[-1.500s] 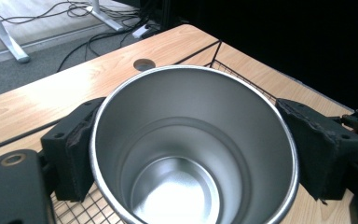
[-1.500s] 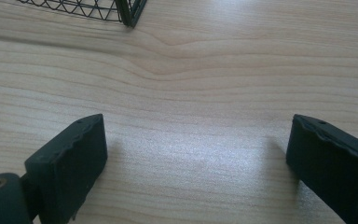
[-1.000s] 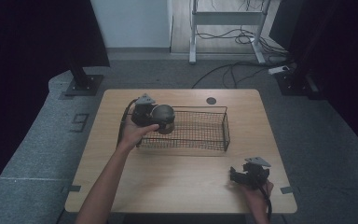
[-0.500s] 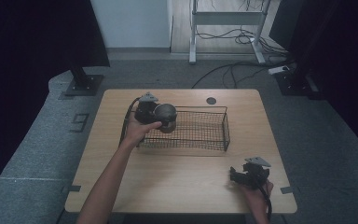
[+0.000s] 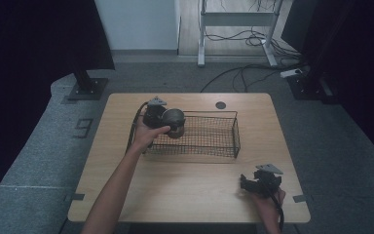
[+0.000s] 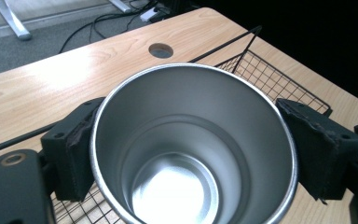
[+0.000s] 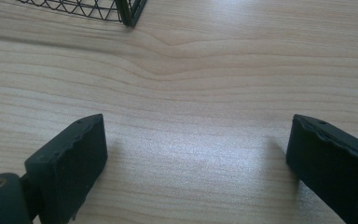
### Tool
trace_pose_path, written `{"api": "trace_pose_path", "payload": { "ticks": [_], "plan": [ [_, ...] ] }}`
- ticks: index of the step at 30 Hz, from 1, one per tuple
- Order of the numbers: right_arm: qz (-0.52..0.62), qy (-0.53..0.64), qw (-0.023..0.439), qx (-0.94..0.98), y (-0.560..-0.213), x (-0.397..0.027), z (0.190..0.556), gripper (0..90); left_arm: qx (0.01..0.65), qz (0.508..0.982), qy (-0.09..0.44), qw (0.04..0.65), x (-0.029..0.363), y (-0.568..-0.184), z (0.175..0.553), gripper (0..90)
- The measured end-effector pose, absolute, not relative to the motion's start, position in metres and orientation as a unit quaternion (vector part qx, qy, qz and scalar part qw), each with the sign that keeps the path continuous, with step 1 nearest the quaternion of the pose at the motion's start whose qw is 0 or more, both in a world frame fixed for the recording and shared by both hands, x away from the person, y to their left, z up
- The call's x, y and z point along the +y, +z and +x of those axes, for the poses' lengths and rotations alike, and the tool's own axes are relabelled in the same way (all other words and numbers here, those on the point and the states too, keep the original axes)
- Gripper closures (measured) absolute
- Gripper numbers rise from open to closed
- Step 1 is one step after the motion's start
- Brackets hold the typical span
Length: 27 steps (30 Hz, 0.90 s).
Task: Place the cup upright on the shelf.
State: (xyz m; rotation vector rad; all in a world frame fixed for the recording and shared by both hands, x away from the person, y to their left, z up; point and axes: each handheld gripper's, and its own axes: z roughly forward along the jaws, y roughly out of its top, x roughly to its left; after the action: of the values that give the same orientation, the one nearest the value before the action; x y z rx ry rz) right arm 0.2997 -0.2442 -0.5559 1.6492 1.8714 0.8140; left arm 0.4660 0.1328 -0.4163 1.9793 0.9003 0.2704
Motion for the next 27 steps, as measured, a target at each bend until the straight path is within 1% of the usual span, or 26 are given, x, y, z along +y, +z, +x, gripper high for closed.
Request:
{"api": "trace_pose_path", "payload": {
  "ticks": [27],
  "plan": [
    [0.607,0.300,0.256,0.690,-0.556,-0.244,0.300,5.0,0.389,0.814,0.097,0.420,0.122,-0.447,0.484,14.4]
  ]
}}
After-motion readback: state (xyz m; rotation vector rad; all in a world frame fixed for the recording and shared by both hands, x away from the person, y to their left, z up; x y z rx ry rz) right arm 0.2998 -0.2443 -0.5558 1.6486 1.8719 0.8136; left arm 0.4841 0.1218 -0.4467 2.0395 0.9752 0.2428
